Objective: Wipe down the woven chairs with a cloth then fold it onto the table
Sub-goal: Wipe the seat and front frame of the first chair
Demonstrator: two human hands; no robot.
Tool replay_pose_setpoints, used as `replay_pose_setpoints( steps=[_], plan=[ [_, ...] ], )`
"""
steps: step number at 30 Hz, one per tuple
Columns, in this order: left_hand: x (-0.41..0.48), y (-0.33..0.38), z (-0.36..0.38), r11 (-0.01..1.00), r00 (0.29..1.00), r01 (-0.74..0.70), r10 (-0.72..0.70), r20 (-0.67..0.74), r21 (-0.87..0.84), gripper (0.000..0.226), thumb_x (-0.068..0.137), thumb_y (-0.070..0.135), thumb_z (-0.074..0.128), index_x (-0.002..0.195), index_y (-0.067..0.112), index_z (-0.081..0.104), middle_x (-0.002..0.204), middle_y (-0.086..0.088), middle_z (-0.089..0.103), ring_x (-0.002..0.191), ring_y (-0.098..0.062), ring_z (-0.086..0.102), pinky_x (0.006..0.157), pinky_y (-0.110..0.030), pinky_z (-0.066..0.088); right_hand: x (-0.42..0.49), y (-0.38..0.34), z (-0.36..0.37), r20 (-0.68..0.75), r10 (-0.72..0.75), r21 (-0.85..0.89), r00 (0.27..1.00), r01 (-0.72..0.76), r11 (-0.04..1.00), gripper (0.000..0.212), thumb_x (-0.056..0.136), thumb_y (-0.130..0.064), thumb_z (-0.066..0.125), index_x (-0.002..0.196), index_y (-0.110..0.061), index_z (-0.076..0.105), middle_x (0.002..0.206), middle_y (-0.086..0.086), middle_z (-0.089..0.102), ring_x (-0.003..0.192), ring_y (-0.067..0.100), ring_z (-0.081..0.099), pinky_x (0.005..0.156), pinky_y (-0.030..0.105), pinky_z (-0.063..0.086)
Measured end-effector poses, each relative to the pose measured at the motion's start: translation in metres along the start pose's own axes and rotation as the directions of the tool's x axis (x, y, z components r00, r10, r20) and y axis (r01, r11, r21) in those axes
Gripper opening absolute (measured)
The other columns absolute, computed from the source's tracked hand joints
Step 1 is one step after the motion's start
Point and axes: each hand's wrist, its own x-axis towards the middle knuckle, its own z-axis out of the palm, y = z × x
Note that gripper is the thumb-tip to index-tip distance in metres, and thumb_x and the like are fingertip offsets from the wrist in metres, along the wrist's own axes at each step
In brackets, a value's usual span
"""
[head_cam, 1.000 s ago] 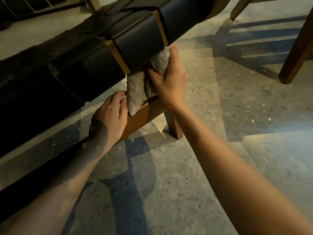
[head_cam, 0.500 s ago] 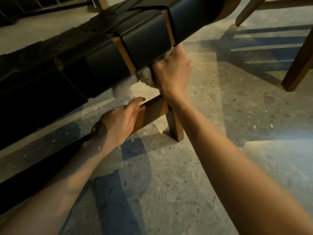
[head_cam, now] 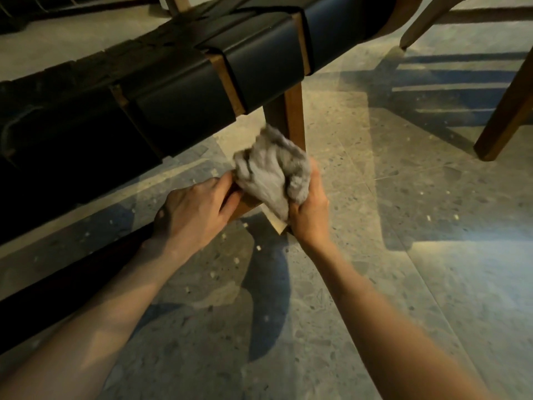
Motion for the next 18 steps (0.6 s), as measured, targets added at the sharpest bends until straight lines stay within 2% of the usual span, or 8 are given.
replay_pose_setpoints(
  steps=[3,6,8,11,13,14,16,18],
  plan=[
    [-0.003,0.002,0.001,0.999,0.999,0.032,-0.031,-0.032,0.042,0.027,0.087,0.018,0.061,0.112,0.008,0.061,0.082,-0.013,0.068,0.064,-0.030,0.064,0.051,-0.026,0.036,-0.016,0.012,-0.008,0.083,0.046,-0.022,0.995,-0.044,0.999,0.045,0.096,-0.030,0.052,0.138,-0.024,0.039,0.130,-0.006,0.051,0.117,0.007,0.051,0.097,0.040,0.047],
    [-0.006,0.004,0.001,0.999,0.997,0.049,-0.047,-0.061,0.024,0.028,0.085,0.017,0.061,0.110,0.004,0.060,0.092,-0.016,0.065,0.079,-0.034,0.062,0.056,-0.037,0.048,-0.004,0.000,-0.014,0.084,0.022,-0.022,0.996,-0.020,1.000,0.047,0.089,-0.038,0.057,0.131,-0.018,0.046,0.121,-0.001,0.058,0.108,0.011,0.056,0.089,0.043,0.049],
    [-0.008,0.003,0.002,0.999,0.994,0.014,-0.008,-0.111,0.052,0.026,0.081,0.012,0.064,0.105,0.002,0.060,0.094,-0.017,0.062,0.084,-0.036,0.060,0.061,-0.042,0.051,0.012,-0.017,-0.016,0.063,-0.022,0.001,0.998,0.022,1.000,0.055,0.087,-0.035,0.062,0.134,-0.015,0.044,0.122,0.002,0.058,0.109,0.015,0.056,0.090,0.043,0.049],
    [-0.011,0.002,0.004,0.999,0.960,0.022,-0.033,-0.277,-0.044,0.024,0.084,0.002,0.058,0.108,-0.003,0.058,0.102,-0.022,0.059,0.090,-0.037,0.058,0.071,-0.043,0.052,0.039,-0.043,-0.014,0.025,-0.098,0.018,0.995,0.097,0.995,0.059,0.087,-0.024,0.065,0.138,-0.009,0.040,0.128,0.005,0.056,0.115,0.016,0.055,0.094,0.041,0.048],
    [-0.012,0.008,0.002,0.983,0.882,0.049,-0.125,-0.455,-0.176,0.026,0.092,0.003,0.049,0.117,-0.002,0.054,0.110,-0.025,0.055,0.097,-0.034,0.054,0.079,-0.037,0.046,0.050,-0.053,-0.011,0.006,-0.138,0.019,0.990,0.138,0.990,0.059,0.086,-0.018,0.065,0.138,-0.005,0.040,0.127,0.007,0.056,0.115,0.017,0.055,0.093,0.039,0.048],
    [-0.011,0.012,0.000,0.985,0.836,0.035,-0.122,-0.535,-0.170,0.026,0.094,0.005,0.048,0.119,0.001,0.052,0.112,-0.023,0.052,0.099,-0.031,0.051,0.082,-0.034,0.042,0.053,-0.055,-0.009,-0.001,-0.144,0.026,0.990,0.144,0.989,0.059,0.085,-0.016,0.065,0.137,-0.004,0.040,0.126,0.008,0.056,0.114,0.017,0.055,0.092,0.039,0.048],
    [-0.007,0.020,-0.003,0.996,0.805,-0.051,0.001,-0.593,-0.067,0.025,0.093,0.008,0.047,0.117,0.008,0.051,0.114,-0.014,0.049,0.098,-0.025,0.046,0.085,-0.027,0.033,0.053,-0.055,-0.009,-0.003,-0.139,0.048,0.990,0.139,0.989,0.060,0.084,-0.013,0.065,0.138,-0.004,0.039,0.124,0.009,0.057,0.111,0.018,0.057,0.090,0.039,0.050],
    [0.000,0.028,-0.001,0.991,0.880,-0.135,0.125,-0.458,0.012,0.029,0.092,0.009,0.046,0.120,0.010,0.055,0.119,-0.010,0.054,0.105,-0.023,0.048,0.087,-0.028,0.034,0.053,-0.052,-0.011,0.010,-0.125,0.071,0.992,0.124,0.990,0.060,0.084,-0.010,0.065,0.138,-0.004,0.038,0.121,0.007,0.059,0.107,0.015,0.059,0.087,0.035,0.051]
  ],
)
